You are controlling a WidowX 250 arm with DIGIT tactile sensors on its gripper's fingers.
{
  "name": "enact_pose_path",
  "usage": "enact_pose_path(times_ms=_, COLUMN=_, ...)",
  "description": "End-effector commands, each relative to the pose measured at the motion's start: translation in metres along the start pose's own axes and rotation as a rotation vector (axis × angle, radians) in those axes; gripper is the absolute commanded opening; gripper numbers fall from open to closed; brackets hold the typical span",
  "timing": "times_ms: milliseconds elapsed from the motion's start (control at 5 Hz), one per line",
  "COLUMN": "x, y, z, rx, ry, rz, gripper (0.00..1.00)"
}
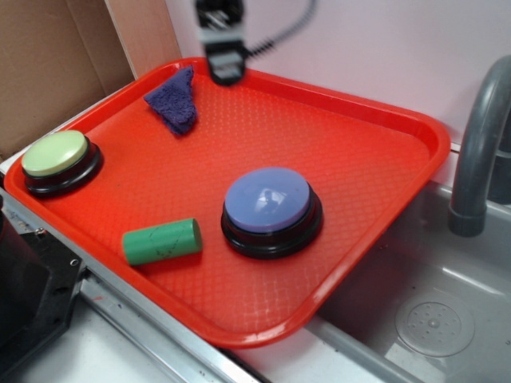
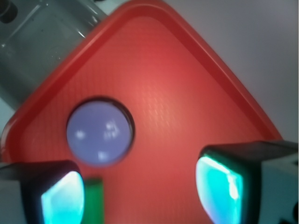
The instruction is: Push the purple button.
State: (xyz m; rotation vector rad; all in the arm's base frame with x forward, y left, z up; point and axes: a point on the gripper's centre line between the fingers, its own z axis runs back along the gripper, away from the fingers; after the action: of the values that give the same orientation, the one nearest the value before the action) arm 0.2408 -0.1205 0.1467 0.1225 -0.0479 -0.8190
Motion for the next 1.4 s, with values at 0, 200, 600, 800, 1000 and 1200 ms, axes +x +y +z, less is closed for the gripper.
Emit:
enact_pose_path(times_ms=0, x=-0.002, y=-0.043, z=-0.052, rx=-0.047, ry=-0.121, rz=0.167, gripper=1.00)
enact_pose_path(times_ms=200, x=-0.006, y=-0.043, z=-0.061, rx=0.001, ry=-0.093, rz=0.209, gripper=1.00)
enact_pose_path(times_ms=600, x=-0.006, y=-0.022, z=-0.070, rx=0.018, ry=-0.030, rz=0.386, gripper=1.00)
enact_pose_path(times_ms=800, x=-0.006, y=-0.022, z=-0.070, rx=0.018, ry=-0.030, rz=0.386, gripper=1.00)
enact_pose_path(times_ms=1000, x=-0.006, y=-0.022, z=-0.070, rx=0.018, ry=-0.030, rz=0.386, gripper=1.00)
enact_pose_path(times_ms=1200, x=-0.001, y=-0.019, z=-0.079, rx=-0.051, ry=-0.081, rz=0.362, gripper=1.00)
